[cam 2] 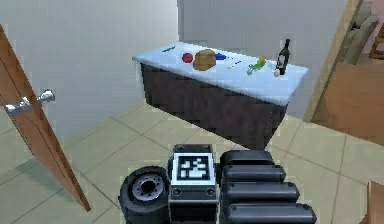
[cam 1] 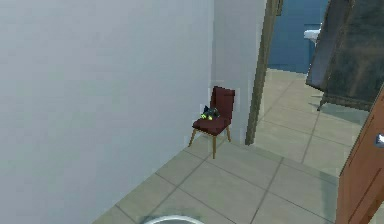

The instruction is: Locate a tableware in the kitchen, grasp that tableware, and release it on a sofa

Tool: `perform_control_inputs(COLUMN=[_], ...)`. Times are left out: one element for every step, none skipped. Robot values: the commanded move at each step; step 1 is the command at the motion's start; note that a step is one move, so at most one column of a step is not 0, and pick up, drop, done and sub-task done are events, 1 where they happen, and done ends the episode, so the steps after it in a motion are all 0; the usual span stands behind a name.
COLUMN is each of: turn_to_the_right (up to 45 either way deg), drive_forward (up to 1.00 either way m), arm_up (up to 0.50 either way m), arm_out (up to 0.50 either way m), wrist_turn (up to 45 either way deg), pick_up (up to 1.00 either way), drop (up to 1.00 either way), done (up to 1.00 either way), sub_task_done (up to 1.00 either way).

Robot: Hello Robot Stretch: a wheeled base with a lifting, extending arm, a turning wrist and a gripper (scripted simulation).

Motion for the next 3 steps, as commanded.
perform_control_inputs(turn_to_the_right=[-45.0,-45.0,-33.0], drive_forward=[0.0,0.0,0.0], arm_up=[0.0,0.0,0.0], arm_out=[0.0,0.0,0.0], wrist_turn=[0.0,0.0,0.0], pick_up=[0.0,0.0,0.0], drop=[0.0,0.0,0.0], done=[0.0,0.0,0.0], sub_task_done=[0.0,0.0,0.0])
